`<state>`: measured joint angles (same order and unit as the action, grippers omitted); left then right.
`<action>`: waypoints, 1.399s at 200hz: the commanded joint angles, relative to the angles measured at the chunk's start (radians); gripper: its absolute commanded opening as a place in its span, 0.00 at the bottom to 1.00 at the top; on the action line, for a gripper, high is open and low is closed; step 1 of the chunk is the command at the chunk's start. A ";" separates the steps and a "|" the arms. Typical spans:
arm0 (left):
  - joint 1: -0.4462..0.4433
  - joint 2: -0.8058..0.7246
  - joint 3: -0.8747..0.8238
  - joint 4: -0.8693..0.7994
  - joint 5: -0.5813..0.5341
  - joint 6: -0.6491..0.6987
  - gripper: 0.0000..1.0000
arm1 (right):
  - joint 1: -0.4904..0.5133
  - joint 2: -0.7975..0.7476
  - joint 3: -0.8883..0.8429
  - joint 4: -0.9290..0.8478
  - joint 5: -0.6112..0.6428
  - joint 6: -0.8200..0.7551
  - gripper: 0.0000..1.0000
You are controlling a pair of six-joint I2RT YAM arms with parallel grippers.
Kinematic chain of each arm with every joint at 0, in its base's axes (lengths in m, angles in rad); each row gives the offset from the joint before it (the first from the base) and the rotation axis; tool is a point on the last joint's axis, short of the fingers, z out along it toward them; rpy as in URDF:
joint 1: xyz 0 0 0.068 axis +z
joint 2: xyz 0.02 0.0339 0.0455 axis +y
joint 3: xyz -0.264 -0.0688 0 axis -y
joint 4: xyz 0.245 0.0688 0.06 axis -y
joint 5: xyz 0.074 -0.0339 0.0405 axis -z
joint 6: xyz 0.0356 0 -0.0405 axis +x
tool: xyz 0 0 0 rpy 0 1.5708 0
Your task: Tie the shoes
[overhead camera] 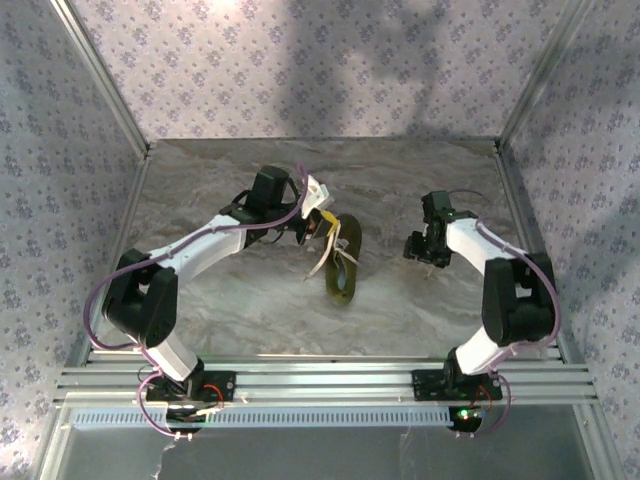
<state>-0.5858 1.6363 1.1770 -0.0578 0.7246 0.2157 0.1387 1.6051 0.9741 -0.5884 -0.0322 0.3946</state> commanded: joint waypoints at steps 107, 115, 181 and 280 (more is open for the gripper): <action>-0.019 -0.039 -0.013 -0.006 0.018 0.006 0.00 | 0.035 0.283 0.210 -0.058 0.051 0.026 0.18; -0.019 -0.044 -0.013 -0.009 0.019 0.007 0.00 | 0.037 0.280 0.210 -0.057 0.055 0.019 0.10; -0.036 -0.080 -0.067 -0.001 0.033 0.034 0.00 | 0.141 0.203 0.472 -0.113 -0.003 -0.158 0.00; -0.073 -0.126 -0.153 0.027 -0.019 0.025 0.00 | 0.475 0.468 0.939 -0.124 -0.445 -0.205 0.00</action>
<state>-0.6548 1.5547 1.0397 -0.0589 0.7094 0.2340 0.5968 2.0209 1.8900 -0.6643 -0.3641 0.2119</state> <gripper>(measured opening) 0.043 0.044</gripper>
